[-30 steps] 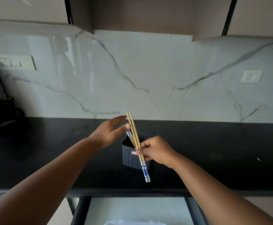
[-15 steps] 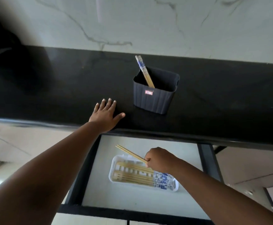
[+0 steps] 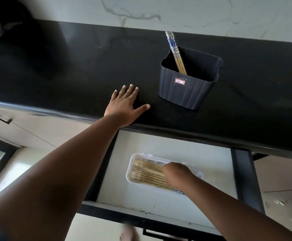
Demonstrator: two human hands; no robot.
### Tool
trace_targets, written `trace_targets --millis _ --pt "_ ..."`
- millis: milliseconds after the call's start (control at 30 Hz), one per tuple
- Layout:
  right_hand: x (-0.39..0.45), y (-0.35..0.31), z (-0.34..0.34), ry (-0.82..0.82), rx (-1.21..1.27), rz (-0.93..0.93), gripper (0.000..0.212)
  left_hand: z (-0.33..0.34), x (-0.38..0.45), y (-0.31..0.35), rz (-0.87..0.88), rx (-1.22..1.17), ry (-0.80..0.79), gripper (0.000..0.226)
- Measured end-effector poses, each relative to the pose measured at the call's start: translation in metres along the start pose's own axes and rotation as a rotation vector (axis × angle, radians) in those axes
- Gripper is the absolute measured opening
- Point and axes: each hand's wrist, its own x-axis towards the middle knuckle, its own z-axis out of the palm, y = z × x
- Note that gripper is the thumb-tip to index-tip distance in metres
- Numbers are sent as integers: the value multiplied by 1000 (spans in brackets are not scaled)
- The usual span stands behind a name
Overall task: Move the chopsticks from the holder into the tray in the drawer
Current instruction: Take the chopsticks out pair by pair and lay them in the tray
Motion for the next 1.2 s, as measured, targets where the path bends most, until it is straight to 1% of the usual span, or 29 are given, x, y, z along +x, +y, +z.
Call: trace_targets --millis 67,133,433,533,700,833,933,1000,1067,1100,1167,1200 --pt "1 -2 3 -7 -1 15 23 1 0 0 0 -6 6 92" --pt "0 -2 7 5 3 10 24 2 0 0 0 -9 8 92" --pt "-7 3 20 250 60 -51 26 1 0 0 5 -10 10 92" --pt "-8 5 19 236 67 -69 19 1 0 0 8 -14 12 92" --pt "-9 10 20 227 52 -70 18 1 0 0 4 -13 15 92" --pt "-7 6 24 181 169 17 20 2 1 0 5 -9 12 92" --pt "-10 6 30 187 249 55 23 2 1 -1 4 -5 9 92" --pt "-9 10 34 190 314 102 19 3 1 -1 4 -2 11 92" --pt "-9 13 30 162 311 176 13 3 1 0 4 -5 13 92" --pt "-9 15 28 136 331 240 21 2 1 0 5 -5 14 92" --pt "-13 17 26 103 351 336 47 2 0 0 8 -2 14 91" --pt "-16 17 24 116 332 337 51 2 0 0 8 -1 13 91"
